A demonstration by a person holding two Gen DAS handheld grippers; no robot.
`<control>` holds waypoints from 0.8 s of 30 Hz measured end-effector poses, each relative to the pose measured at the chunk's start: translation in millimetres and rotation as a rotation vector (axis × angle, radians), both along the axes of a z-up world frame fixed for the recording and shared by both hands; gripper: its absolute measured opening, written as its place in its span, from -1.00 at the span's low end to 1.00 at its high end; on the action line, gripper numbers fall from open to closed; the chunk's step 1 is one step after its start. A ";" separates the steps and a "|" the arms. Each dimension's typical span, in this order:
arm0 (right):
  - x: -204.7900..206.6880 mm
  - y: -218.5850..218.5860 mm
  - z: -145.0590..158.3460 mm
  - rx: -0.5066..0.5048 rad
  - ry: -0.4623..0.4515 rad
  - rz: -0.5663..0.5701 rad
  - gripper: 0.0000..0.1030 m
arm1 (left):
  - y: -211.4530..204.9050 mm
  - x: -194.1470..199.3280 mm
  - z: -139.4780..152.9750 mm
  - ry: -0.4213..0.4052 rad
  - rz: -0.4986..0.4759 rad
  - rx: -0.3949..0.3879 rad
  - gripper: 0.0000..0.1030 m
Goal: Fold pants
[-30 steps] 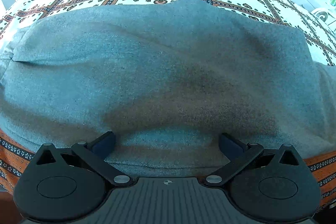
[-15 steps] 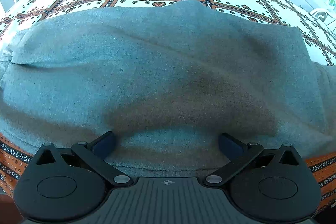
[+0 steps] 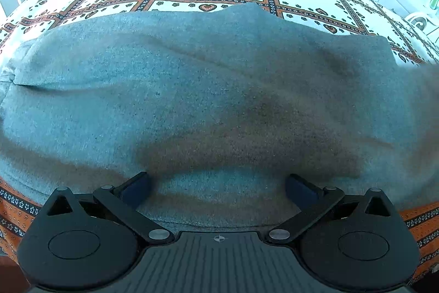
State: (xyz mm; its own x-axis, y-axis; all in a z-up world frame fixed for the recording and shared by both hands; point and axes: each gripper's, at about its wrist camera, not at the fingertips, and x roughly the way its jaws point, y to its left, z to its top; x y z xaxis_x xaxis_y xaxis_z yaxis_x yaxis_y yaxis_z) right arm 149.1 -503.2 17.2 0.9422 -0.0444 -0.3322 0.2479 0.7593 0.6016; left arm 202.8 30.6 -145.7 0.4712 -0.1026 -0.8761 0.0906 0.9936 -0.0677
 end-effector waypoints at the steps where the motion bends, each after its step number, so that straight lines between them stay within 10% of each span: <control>1: -3.1 8.0 17.0 -0.028 -0.024 0.016 -1.00 | -0.1 0.0 0.1 -0.001 -0.002 0.000 1.00; 7: -61.1 24.7 52.3 -0.122 -0.073 0.007 -1.00 | 0.3 -0.9 1.3 -0.005 -0.005 -0.005 1.00; 16: -127.7 -42.8 -96.6 -0.019 0.310 -0.246 -1.00 | -4.6 -3.5 0.4 -0.017 -0.013 0.019 1.00; 24: -140.7 -54.4 -129.4 0.154 0.388 -0.263 -0.70 | -6.6 -2.9 0.0 -0.016 0.001 0.029 1.00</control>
